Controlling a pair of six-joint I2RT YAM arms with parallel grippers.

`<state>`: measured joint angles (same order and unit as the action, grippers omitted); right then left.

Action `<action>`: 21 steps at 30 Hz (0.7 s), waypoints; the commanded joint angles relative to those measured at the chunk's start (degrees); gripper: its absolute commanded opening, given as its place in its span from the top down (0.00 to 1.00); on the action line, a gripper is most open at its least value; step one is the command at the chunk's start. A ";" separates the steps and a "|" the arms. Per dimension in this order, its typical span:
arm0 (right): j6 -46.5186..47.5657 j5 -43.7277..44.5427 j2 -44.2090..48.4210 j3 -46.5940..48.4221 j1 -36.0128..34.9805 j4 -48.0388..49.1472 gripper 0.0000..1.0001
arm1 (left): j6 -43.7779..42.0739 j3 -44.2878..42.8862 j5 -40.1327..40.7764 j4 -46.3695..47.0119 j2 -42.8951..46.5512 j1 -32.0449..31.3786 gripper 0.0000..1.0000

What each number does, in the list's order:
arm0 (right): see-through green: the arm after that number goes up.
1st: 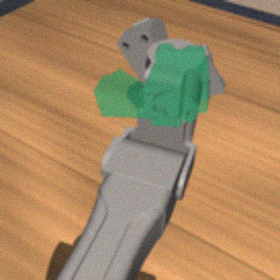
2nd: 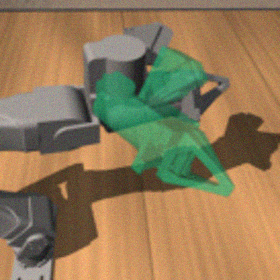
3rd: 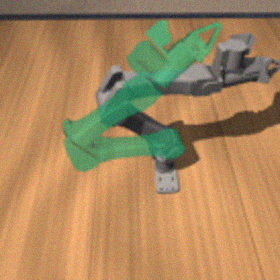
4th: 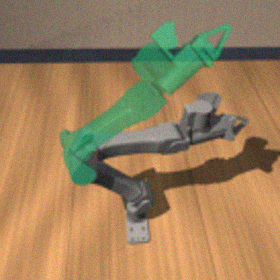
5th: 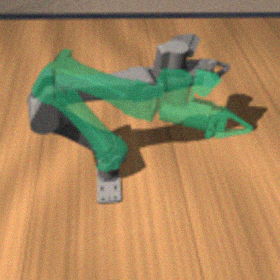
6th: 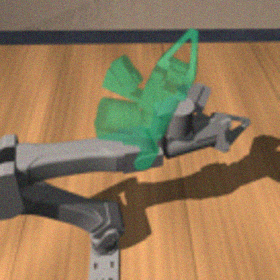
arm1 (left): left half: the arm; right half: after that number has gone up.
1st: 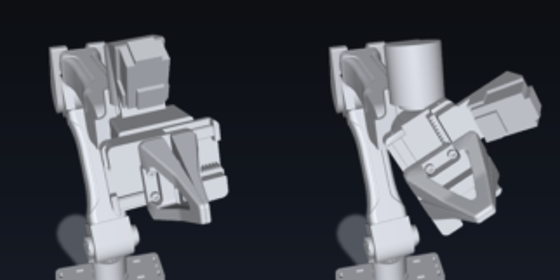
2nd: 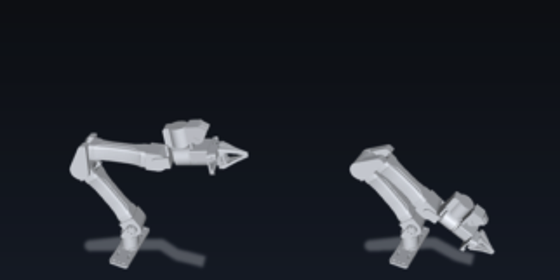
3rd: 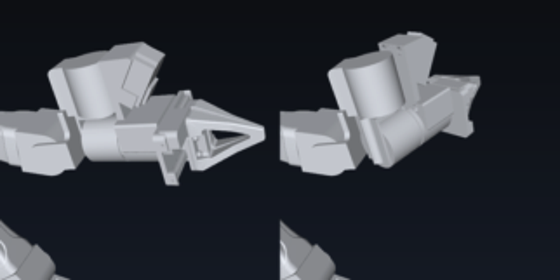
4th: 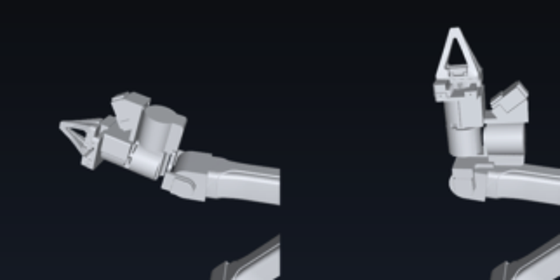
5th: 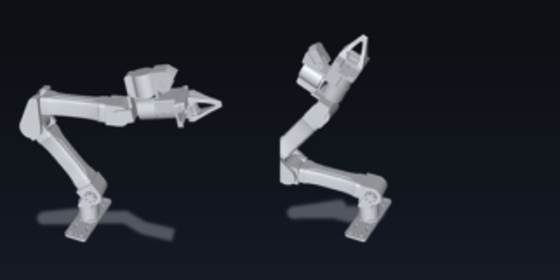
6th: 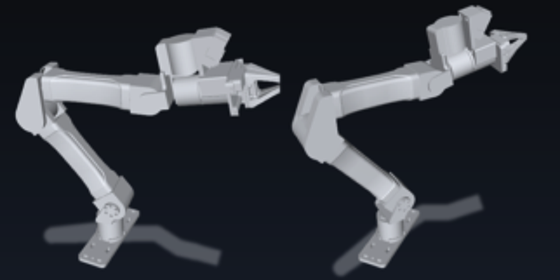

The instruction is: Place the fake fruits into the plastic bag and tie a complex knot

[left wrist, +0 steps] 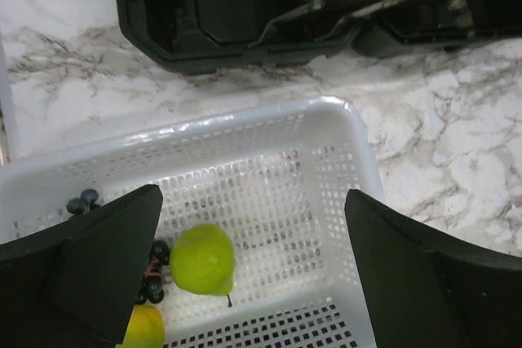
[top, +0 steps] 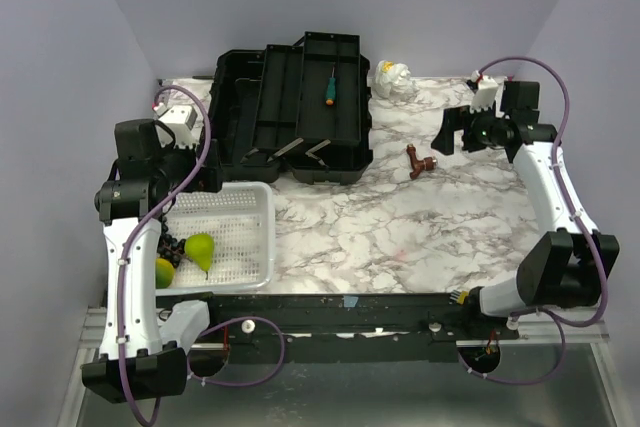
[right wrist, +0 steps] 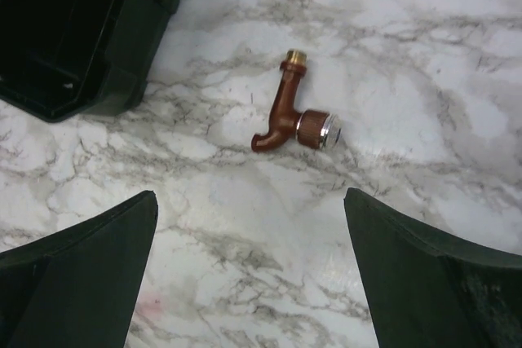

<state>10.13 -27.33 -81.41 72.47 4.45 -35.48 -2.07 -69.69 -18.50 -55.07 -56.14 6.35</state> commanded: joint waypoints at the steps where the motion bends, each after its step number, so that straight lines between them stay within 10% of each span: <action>1: 1.77 -0.29 -5.90 8.35 -0.20 3.14 0.00 | 3.25 -4.57 2.67 6.56 1.53 -0.14 0.01; 21: 12.94 10.71 -45.12 41.17 -11.31 23.74 0.00 | 6.30 -0.35 -3.62 15.39 4.50 -0.12 0.02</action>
<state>19.44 -21.17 -120.51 109.21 -5.13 -20.03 2.11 -71.85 -20.43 -42.78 -53.36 6.35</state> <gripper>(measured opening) 0.998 0.984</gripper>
